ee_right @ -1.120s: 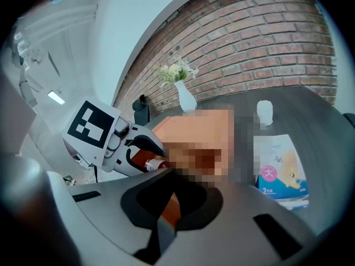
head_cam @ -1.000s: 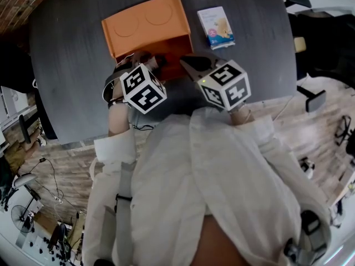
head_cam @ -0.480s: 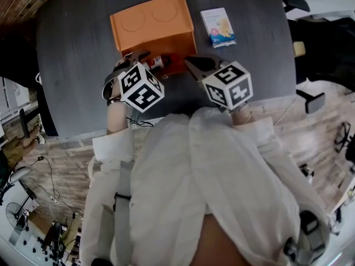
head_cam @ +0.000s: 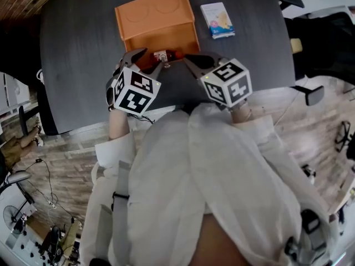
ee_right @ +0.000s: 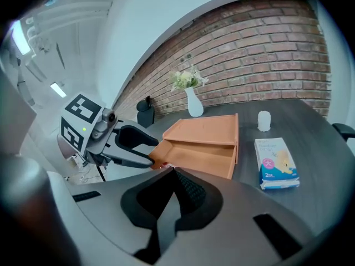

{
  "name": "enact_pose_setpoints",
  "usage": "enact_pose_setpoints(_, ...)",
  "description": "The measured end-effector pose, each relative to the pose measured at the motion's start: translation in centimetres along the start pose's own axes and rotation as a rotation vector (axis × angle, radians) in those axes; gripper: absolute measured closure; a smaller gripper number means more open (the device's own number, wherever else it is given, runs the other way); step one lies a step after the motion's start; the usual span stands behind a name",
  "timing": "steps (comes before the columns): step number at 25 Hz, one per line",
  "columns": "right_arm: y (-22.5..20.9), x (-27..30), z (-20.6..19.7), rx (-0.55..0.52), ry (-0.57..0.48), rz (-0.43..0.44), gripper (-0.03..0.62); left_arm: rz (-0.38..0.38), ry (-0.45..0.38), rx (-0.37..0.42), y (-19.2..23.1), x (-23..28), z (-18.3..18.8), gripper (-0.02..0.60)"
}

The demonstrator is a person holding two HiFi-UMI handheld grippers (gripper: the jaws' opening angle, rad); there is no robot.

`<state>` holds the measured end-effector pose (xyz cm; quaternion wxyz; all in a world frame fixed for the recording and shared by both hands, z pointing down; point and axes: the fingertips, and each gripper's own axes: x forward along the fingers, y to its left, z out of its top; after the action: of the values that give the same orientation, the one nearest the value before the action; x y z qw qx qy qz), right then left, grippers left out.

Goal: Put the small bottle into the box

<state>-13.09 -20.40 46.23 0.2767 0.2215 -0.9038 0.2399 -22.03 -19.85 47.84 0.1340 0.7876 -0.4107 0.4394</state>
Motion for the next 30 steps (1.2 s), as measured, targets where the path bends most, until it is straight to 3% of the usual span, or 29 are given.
enact_pose_setpoints(7, 2.5, -0.8, -0.1, -0.039, -0.027, -0.015, 0.591, -0.048, -0.138, -0.146, -2.3, -3.9, 0.2, 0.362)
enact_pose_setpoints(18, 5.5, -1.8, 0.3, -0.072, -0.14, -0.074, 0.591, 0.023, -0.338, -0.419, -3.3, -7.3, -0.8, 0.371)
enact_pose_setpoints(23, 7.1, -2.1, -0.5, -0.079, -0.148, -0.082, 0.591, 0.05, -0.382, -0.474, -4.3, -8.2, -1.6, 0.475)
enact_pose_setpoints(30, 9.3, -1.8, -1.9, -0.109, -0.137, -0.067, 0.591, 0.031, -0.395, -0.47, -6.8, -8.2, -2.5, 0.555)
